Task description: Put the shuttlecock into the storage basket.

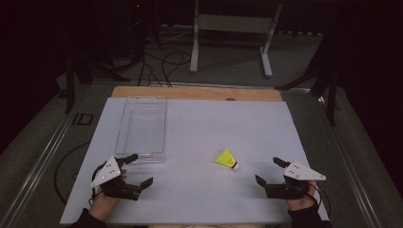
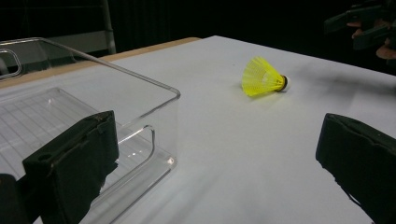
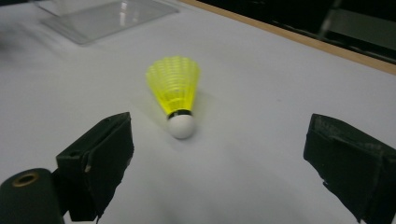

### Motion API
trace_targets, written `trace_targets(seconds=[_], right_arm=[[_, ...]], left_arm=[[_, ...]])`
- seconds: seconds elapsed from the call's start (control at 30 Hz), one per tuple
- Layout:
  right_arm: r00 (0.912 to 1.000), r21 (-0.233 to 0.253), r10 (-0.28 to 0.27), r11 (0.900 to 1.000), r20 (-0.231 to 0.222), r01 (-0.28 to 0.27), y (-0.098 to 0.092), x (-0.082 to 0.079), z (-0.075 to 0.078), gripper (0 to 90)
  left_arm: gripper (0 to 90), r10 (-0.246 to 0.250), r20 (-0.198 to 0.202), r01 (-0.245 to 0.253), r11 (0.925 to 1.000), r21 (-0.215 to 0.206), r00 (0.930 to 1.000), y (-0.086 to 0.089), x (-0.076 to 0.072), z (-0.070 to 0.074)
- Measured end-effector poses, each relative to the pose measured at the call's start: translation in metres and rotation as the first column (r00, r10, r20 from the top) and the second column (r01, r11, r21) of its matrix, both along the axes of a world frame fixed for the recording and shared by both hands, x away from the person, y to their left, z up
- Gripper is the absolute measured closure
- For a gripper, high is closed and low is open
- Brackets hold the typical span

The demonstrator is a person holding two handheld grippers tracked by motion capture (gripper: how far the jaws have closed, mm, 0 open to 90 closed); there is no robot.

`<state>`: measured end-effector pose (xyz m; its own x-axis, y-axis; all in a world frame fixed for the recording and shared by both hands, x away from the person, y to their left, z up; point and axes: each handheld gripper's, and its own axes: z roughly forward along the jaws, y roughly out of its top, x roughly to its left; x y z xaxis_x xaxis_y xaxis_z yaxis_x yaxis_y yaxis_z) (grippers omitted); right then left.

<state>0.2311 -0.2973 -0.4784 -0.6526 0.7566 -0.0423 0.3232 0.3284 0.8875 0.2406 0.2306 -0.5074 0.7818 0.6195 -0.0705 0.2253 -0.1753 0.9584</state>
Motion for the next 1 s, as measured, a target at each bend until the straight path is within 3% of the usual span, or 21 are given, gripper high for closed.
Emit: trace_targets(seconds=[0.17, 0.53, 1.0], right_arm=[[0.9996, -0.023, -0.024, 0.999, 0.013, 0.025, -0.003, -0.002, 0.015, 8.4], [0.9987, -0.058, -0.024, 0.998, 0.044, 0.027, -0.008, 0.004, 0.05, 8.4], [0.9983, -0.121, 0.057, 0.991, 0.013, -0.055, 0.008, 0.019, 0.075, 8.7]], left_arm=[[0.1, 0.0, 0.003, 0.0, 1.0, 0.001, 1.0, 0.0, 0.0, 0.0], [0.1, -0.002, 0.001, 0.002, 1.0, 0.002, 1.0, -0.001, 0.001, 0.0], [0.1, -0.004, -0.003, 0.004, 1.0, -0.002, 1.0, -0.001, 0.001, 0.0]])
